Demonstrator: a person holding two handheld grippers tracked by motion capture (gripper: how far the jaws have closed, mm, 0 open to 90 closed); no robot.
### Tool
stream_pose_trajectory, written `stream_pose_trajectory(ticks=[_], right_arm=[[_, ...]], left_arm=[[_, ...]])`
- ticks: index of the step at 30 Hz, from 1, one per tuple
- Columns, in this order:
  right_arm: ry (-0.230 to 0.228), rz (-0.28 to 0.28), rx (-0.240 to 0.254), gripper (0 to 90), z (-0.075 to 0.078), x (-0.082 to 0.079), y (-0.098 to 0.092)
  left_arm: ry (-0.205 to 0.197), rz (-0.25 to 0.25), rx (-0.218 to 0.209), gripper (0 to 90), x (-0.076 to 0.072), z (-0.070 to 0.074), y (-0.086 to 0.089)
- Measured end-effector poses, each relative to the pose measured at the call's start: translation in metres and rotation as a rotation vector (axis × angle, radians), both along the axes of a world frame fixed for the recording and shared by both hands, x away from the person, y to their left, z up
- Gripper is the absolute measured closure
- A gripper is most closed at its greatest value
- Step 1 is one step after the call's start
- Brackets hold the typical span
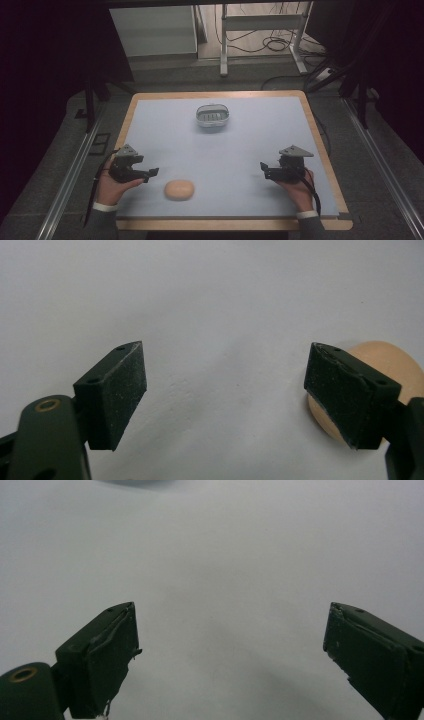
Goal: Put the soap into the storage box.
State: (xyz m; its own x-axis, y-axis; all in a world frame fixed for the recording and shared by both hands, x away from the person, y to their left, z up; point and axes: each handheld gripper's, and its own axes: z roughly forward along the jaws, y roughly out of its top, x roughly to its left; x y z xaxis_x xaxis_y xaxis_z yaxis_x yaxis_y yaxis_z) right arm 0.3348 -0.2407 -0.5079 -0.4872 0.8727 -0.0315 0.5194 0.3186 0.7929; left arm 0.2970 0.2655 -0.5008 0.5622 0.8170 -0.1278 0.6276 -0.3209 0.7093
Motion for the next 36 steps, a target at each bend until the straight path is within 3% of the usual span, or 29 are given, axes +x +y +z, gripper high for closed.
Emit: stream_pose_trajectory(ticks=[3,12,15,17,21,28,32,36], right_arm=[[-0.014,-0.003,-0.042,8.5,0.000,-0.003,-0.003],[-0.053,-0.016,-0.049,10.3,0.006,-0.014,-0.006],[-0.062,-0.021,0.000,10.2,0.010,-0.018,-0.008],[-0.068,-0.022,0.001,10.2,0.011,-0.019,-0.009],[-0.064,-0.041,0.001,10.2,0.010,-0.018,-0.013],[-0.058,-0.041,-0.023,10.2,0.005,-0.016,-0.011],[-0.057,-0.039,-0.030,10.2,0.004,-0.016,-0.010],[-0.052,-0.042,-0.015,10.2,0.003,-0.016,-0.012]], left_arm=[[-0.002,0.001,0.007,17.3,-0.001,0.000,-0.001],[-0.014,-0.013,0.002,18.8,-0.007,0.004,-0.003],[-0.024,-0.011,-0.005,20.7,-0.007,0.007,-0.003],[-0.032,-0.010,-0.007,24.1,-0.008,0.009,-0.003],[-0.030,-0.013,-0.011,40.2,-0.007,0.008,-0.002],[-0.008,-0.074,-0.019,69.4,-0.009,0.008,-0.004],[0.001,-0.099,-0.019,78.3,-0.010,0.009,-0.006],[0.006,-0.153,-0.004,84.2,-0.015,0.014,-0.013]])
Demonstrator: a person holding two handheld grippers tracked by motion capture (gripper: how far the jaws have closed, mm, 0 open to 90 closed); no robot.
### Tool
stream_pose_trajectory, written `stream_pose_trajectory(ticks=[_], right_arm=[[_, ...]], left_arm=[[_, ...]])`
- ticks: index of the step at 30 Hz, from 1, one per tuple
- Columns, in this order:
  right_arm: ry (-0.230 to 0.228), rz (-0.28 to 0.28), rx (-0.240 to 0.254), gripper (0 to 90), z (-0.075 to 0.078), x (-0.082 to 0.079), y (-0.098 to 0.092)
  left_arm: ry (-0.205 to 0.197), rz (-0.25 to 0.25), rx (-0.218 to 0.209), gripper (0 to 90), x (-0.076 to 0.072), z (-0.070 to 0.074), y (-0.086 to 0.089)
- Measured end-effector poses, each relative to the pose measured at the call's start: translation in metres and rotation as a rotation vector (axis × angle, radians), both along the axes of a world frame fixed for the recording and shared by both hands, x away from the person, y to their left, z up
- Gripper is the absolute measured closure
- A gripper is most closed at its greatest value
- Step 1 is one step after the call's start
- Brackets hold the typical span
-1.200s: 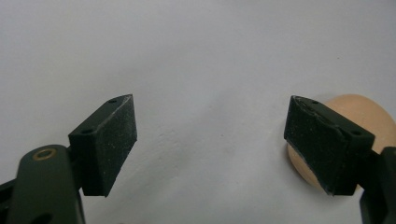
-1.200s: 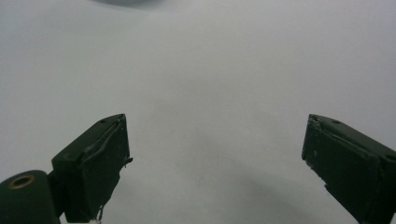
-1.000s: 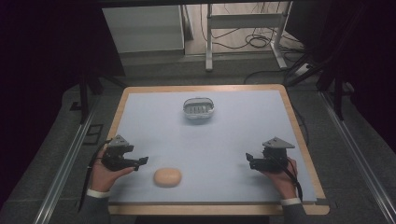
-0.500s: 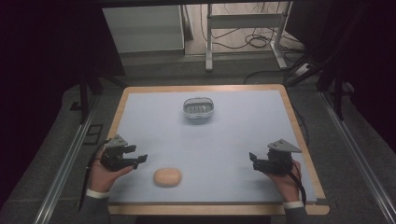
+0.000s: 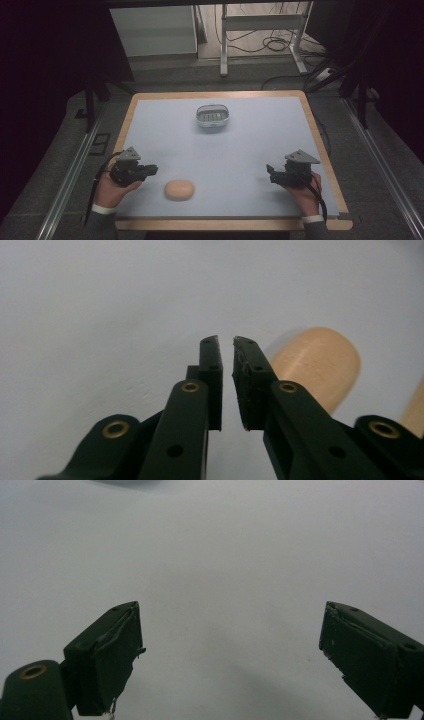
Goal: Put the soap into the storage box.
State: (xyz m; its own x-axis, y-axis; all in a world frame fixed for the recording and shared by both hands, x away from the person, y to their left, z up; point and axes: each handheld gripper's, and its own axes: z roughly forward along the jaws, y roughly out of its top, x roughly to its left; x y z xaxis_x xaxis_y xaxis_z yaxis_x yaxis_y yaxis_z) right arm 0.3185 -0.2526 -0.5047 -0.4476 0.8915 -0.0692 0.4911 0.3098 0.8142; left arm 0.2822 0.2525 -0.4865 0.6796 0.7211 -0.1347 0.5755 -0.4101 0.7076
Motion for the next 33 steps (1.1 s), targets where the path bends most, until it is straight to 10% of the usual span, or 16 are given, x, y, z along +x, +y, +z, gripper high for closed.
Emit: stream_pose_trajectory(ticks=[14,33], right_arm=[[0.004,-0.003,0.004,10.2,-0.001,0.000,0.000],[-0.005,-0.020,0.006,10.3,-0.001,-0.001,0.000]], left_arm=[[0.038,-0.204,0.033,88.9,-0.011,0.002,-0.049],[0.088,-0.323,0.120,89.1,-0.021,-0.010,-0.094]])
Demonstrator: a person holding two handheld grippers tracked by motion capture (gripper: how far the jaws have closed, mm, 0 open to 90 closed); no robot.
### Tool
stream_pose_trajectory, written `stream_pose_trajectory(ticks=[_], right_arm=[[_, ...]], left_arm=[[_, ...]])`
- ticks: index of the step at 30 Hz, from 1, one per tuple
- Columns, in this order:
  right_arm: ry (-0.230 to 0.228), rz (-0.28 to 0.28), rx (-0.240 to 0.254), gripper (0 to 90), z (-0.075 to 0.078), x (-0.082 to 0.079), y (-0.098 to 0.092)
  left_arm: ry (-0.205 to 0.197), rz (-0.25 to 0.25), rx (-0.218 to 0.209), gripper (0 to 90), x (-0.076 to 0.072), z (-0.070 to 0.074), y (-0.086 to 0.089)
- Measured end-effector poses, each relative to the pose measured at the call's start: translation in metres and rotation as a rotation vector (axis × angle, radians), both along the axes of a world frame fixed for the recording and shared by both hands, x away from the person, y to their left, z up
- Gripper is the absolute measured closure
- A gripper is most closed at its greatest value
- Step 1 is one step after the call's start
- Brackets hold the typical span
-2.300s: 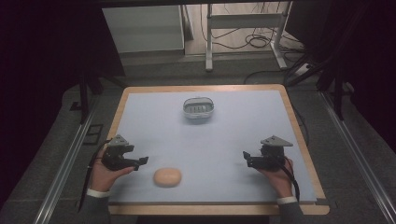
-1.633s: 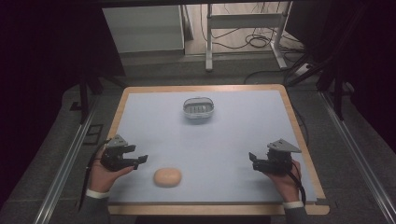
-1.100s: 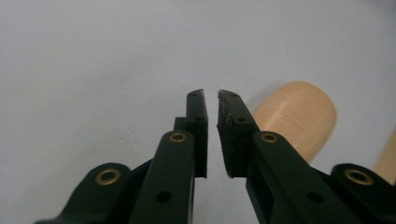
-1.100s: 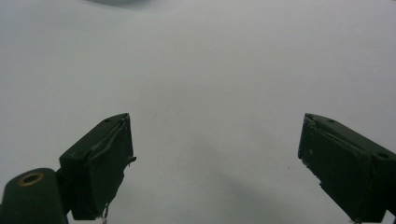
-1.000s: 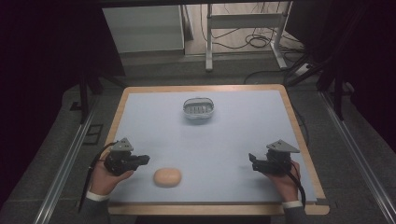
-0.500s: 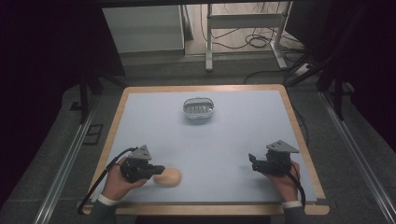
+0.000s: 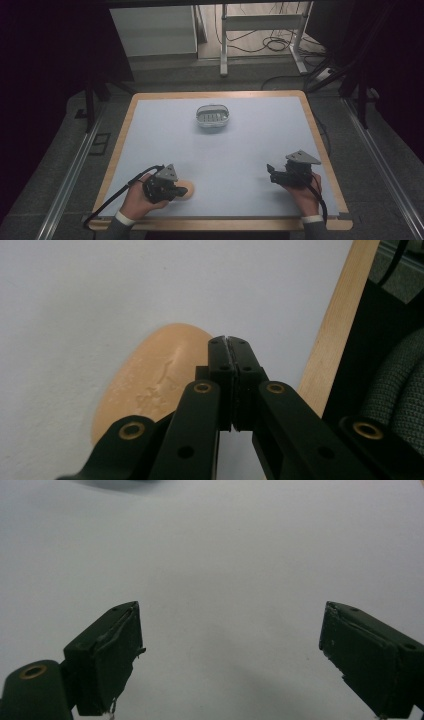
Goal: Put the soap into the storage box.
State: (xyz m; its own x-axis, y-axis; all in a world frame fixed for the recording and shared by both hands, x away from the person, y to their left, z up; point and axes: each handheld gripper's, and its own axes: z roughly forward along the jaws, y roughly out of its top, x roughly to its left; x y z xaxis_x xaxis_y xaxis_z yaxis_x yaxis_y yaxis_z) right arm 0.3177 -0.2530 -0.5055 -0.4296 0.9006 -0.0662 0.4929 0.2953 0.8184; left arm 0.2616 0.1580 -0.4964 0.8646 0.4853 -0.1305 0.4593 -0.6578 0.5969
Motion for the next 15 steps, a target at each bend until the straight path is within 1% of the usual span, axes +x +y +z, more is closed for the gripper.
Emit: stream_pose_trajectory(ticks=[1,2,4,5,7,9,15], right_arm=[[-0.001,-0.001,-0.001,10.2,-0.0001,0.0000,-0.0002],[-0.001,0.001,0.000,10.3,-0.0002,0.0001,-0.0003],[-0.001,0.000,0.000,10.3,-0.0004,0.0002,-0.0004],[-0.001,0.000,0.000,10.3,-0.0005,0.0002,-0.0004],[-0.001,0.000,-0.001,10.3,-0.0005,0.0001,-0.0003],[-0.001,0.000,-0.002,10.3,-0.0008,0.0003,-0.0005],[0.000,-0.004,-0.002,10.3,-0.0008,0.0002,-0.0008]], left_arm=[[0.012,-0.016,-0.001,89.0,-0.0006,-0.0018,-0.0038],[0.013,-0.023,0.006,89.0,-0.0009,-0.0023,-0.0055],[0.015,-0.026,0.009,89.0,-0.0012,-0.0032,-0.0072],[0.017,-0.034,0.023,89.0,-0.0013,-0.0047,-0.0094],[0.020,-0.034,0.025,89.0,-0.0012,-0.0056,-0.0102],[0.026,-0.035,0.041,89.0,-0.0002,-0.0077,-0.0112],[0.030,-0.038,0.046,88.7,0.0002,-0.0084,-0.0113]])
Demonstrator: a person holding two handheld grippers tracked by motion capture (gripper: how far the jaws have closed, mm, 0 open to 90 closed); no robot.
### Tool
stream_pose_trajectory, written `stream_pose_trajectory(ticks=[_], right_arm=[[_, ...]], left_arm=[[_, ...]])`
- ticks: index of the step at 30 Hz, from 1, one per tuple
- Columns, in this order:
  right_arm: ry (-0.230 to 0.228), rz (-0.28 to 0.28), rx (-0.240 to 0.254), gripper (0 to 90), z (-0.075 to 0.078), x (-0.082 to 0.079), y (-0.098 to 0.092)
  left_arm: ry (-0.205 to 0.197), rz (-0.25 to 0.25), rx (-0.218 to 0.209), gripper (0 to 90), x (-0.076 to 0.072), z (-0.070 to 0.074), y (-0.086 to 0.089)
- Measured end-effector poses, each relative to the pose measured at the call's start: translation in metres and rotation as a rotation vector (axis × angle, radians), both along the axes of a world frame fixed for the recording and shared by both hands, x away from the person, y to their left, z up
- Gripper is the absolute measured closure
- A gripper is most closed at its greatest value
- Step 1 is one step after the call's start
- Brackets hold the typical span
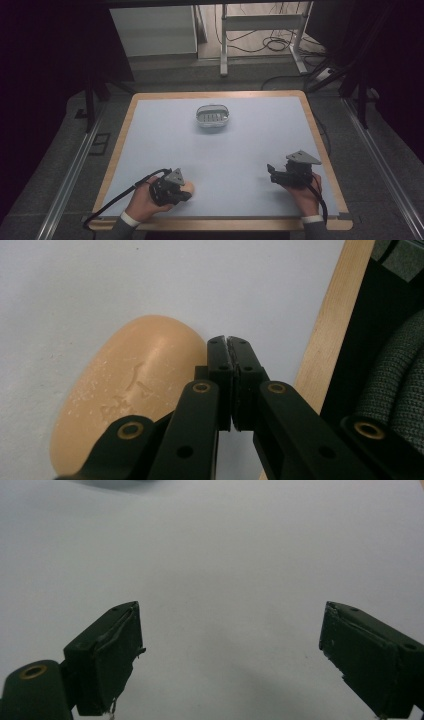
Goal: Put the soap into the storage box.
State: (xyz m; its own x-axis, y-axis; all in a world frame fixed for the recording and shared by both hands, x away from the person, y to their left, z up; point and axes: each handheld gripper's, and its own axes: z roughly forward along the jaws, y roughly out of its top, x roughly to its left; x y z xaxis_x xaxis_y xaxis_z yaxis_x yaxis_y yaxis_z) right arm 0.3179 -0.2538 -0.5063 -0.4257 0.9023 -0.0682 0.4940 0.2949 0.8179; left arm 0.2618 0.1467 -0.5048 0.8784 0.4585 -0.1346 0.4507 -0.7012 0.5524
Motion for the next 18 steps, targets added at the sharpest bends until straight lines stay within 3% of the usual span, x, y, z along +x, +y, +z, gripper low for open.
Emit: stream_pose_trajectory(ticks=[7,18], right_arm=[[0.000,-0.002,0.001,10.2,0.0004,-0.0003,-0.0004],[-0.003,-0.004,-0.004,10.3,0.0007,-0.0008,0.0000]], left_arm=[[0.002,0.008,0.017,89.2,0.0028,-0.0023,0.0002],[0.005,0.027,0.000,89.3,0.0074,-0.0030,0.0007]])
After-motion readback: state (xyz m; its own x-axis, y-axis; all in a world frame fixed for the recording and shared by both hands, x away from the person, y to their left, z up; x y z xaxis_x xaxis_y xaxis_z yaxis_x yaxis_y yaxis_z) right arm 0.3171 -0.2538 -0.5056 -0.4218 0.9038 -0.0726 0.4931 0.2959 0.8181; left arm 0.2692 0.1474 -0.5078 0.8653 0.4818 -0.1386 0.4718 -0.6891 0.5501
